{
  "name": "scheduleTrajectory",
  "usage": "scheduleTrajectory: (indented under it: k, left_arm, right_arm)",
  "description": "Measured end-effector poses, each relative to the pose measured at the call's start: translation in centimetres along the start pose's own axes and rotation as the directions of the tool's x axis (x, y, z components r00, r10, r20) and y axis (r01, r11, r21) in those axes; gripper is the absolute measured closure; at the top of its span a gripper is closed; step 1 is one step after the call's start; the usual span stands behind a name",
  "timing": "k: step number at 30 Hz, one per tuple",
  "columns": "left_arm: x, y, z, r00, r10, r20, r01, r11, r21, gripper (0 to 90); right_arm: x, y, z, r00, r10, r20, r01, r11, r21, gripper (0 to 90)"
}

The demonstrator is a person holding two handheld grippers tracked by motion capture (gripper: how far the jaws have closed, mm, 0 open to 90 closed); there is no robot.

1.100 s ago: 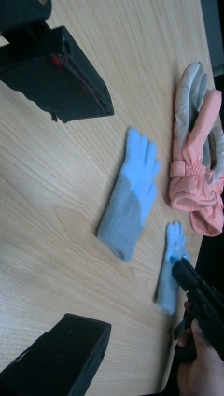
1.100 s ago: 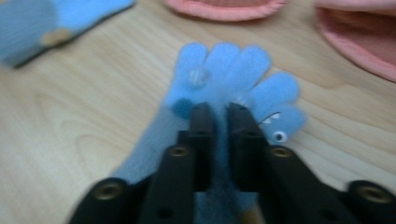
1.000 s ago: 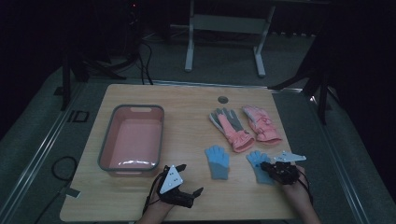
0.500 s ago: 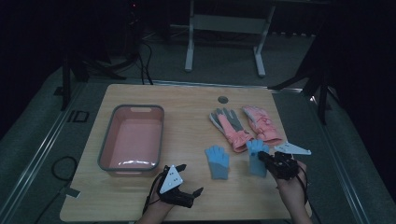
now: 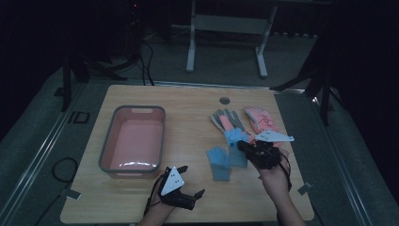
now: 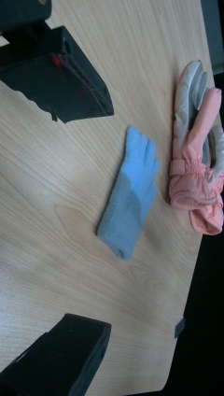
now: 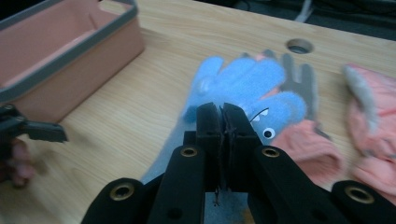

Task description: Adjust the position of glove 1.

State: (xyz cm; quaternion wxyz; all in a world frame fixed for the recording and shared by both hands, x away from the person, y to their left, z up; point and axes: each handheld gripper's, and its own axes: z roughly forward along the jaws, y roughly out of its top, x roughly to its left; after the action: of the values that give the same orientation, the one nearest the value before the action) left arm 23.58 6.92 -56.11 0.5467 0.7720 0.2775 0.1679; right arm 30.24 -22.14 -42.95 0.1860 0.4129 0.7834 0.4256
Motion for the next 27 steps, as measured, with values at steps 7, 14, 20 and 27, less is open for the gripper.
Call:
scheduleTrajectory:
  k: [7, 14, 20, 27]
  left_arm:
    - [0.0, 0.0, 0.0, 1.0, 0.005, 0.003, -0.005, 1.0, 0.001, 0.8]
    - [0.0, 0.0, 0.0, 1.0, 0.006, 0.003, -0.006, 1.0, 0.004, 0.8]
    - [0.0, 0.0, 0.0, 1.0, 0.005, 0.004, -0.005, 1.0, 0.005, 0.8]
    - [0.0, 0.0, 0.0, 1.0, 0.003, 0.004, -0.003, 1.0, 0.005, 0.8]
  right_arm:
    - [1.7, 0.3, 1.7, 0.9978, -0.03, -0.058, 0.032, 0.999, 0.027, 86.4]
    - [2.2, -0.6, 3.4, 0.9963, -0.005, -0.086, 0.011, 0.998, 0.065, 86.5]
    - [2.1, -1.7, 4.7, 0.9958, 0.008, -0.092, 0.001, 0.995, 0.101, 86.4]
    - [1.6, -2.8, 6.3, 0.9944, 0.014, -0.104, 0.001, 0.989, 0.147, 86.4]
